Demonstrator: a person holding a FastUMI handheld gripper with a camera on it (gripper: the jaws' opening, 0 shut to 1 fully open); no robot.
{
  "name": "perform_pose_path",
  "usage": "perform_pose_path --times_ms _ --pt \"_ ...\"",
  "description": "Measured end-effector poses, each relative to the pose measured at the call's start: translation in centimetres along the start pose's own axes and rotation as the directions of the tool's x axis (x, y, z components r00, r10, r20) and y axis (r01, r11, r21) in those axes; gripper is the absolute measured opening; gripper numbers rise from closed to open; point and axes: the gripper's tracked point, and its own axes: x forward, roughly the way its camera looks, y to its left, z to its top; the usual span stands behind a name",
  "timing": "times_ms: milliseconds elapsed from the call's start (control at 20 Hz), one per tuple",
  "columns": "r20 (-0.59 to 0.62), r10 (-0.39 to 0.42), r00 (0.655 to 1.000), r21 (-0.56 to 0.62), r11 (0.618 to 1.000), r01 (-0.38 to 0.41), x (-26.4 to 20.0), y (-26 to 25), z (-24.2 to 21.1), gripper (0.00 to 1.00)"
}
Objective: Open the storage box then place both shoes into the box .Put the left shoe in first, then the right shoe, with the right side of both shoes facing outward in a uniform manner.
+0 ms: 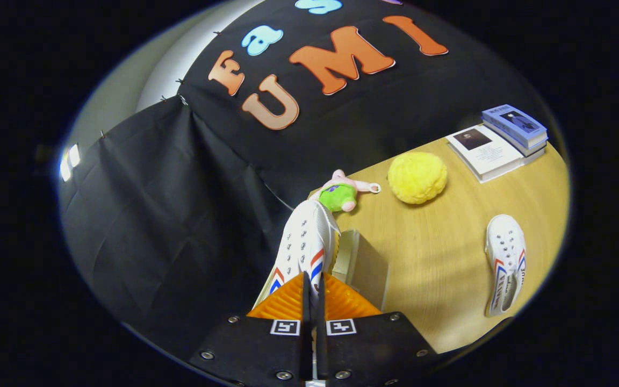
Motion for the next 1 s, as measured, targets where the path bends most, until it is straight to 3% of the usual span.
perform_pose_path --times_ms 300,600,900,1000 --pt "-0.072 -0.005 0.997 -0.095 0.995 -0.002 4.2 1.8 -3.3 0.03" --pt "-0.117 -0.1 0.988 -0.225 0.972 0.072 6.9 -0.2 -5.6 0.05" --pt "-0.066 -0.01 0.998 -0.172 0.985 -0.002 4.7 1.0 -4.1 0.33" --pt "-0.023 -0.016 1.0 -0.197 0.98 0.012 3.0 0.4 -3.1 0.48"
